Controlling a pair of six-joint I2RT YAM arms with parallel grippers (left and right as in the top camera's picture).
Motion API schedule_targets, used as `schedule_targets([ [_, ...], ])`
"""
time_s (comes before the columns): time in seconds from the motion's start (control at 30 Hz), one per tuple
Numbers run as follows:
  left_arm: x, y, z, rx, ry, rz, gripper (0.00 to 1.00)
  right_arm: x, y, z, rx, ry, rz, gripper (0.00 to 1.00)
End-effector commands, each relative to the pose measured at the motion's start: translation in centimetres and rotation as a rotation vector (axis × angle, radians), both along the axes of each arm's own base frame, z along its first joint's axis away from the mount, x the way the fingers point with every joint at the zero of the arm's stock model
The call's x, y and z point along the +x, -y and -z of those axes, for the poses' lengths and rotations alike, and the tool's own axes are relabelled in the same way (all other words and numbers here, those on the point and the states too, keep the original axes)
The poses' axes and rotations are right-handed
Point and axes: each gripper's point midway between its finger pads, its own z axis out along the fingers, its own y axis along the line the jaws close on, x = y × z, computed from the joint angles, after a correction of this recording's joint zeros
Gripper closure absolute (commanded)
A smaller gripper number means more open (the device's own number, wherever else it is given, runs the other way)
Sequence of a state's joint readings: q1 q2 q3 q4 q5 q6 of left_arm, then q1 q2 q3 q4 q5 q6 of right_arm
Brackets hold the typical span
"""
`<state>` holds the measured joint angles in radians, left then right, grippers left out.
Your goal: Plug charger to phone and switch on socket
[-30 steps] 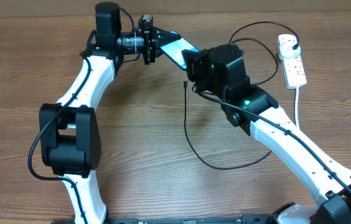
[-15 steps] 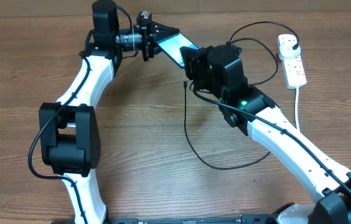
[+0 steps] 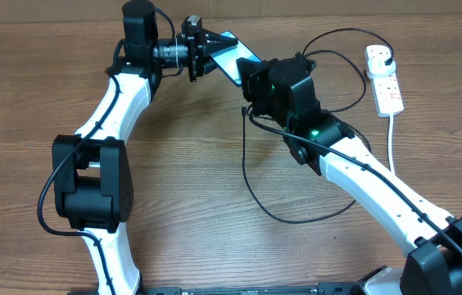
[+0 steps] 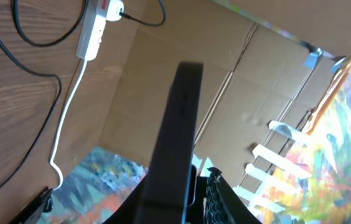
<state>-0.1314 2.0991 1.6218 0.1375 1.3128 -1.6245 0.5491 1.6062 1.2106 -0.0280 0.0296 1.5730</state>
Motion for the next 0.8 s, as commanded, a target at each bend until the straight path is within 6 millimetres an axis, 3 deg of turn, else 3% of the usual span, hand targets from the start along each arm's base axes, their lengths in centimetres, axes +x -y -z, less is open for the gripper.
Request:
schedule_targets([
  [0.0,-3.8,3.1,-3.0,-0.05,0.061,0.188,0.78,-1.1,-2.3,2.6,-0.026,-0.036,-0.109,0.96],
  [0.17,-4.2,3.6,-3.0,-0.05,0.067,0.2,0.8,-0.9,-2.4,2.1,-0.017,-0.02,-0.109,0.96],
  [0.3,-4.3,3.9,-3.0,-0.049,0.068,0.203,0.96,-0.9,-2.4,2.2,-0.018,-0.022,-0.11,0.96],
  [0.57,-3.6,3.9,-2.8,-0.036,0.096,0.167,0.96,-1.1,-2.6,2.2,-0.013,-0.025,-0.125,0.96],
  [0.63,-3.1,3.8,-2.7,-0.029,0.107,0.143,0.96,-1.1,-2.7,2.2,-0.012,-0.026,-0.127,0.87],
  [0.77,-2.2,3.0,-2.5,-0.015,0.156,0.101,0.96,-1.1,-2.6,2.2,-0.046,-0.002,-0.142,0.45],
])
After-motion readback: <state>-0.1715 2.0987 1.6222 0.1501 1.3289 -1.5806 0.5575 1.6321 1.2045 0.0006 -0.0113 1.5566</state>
